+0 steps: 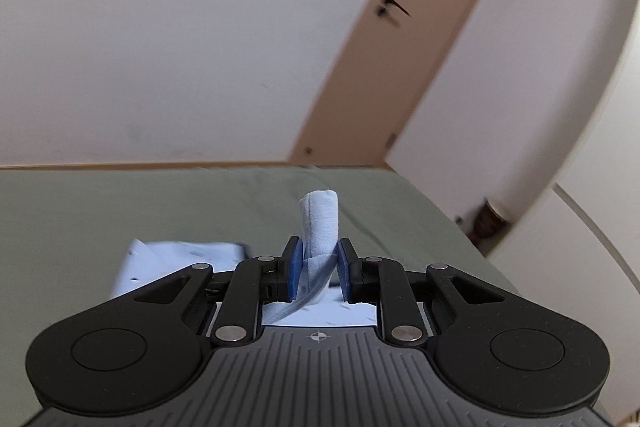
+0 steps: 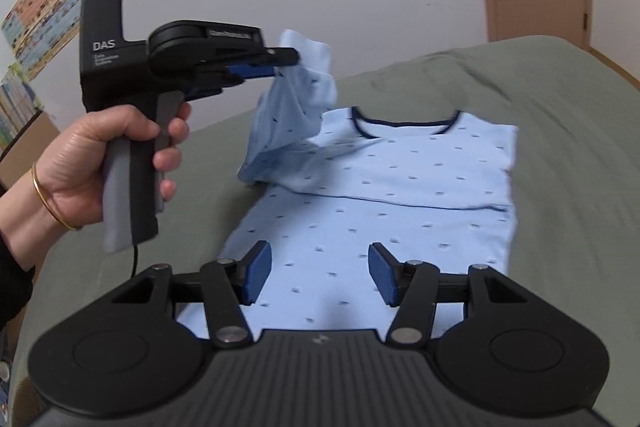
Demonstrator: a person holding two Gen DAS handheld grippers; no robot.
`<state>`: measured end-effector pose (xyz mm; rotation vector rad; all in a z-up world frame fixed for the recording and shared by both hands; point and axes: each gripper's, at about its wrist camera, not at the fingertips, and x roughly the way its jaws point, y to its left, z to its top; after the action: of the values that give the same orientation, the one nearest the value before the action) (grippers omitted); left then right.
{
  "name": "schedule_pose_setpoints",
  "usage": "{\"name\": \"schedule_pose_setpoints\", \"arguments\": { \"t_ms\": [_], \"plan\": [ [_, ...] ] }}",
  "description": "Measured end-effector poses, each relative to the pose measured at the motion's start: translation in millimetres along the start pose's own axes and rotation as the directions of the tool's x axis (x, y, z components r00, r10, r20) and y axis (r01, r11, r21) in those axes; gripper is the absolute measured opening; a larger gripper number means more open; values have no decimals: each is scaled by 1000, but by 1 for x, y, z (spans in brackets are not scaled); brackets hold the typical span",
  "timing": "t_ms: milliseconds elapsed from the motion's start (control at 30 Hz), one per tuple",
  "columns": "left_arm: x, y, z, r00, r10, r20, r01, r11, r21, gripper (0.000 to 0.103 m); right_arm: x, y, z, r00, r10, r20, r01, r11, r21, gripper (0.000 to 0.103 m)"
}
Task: Fold clothes
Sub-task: 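Carry the held sleeve across the shirt body and release it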
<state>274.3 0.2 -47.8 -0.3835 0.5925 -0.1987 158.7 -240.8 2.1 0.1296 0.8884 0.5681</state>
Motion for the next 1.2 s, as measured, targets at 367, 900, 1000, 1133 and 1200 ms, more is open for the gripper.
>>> {"name": "schedule_pose_setpoints", "arguments": {
  "t_ms": [367,900,1000,1133,1200],
  "plan": [
    [69,-57,-59,995,-16,-102,20,999,41,19,-19,-52,-13,999,-49,7,49,996,78,57],
    [67,-52,-76,964,-20,-265,67,983,170,52,-15,-74,-8,998,-60,-1,59,987,147,57],
    [52,-36,-74,957,70,-281,-4,973,232,52,-3,-78,-3,999,-41,-6,41,985,168,57],
    [26,-18,-72,953,126,-274,-56,967,248,52,19,-90,10,1000,-12,-11,14,976,216,57],
    [13,-6,-71,956,130,-264,-68,971,230,52,34,-102,20,1000,-4,-5,5,965,261,57]
  ]
}}
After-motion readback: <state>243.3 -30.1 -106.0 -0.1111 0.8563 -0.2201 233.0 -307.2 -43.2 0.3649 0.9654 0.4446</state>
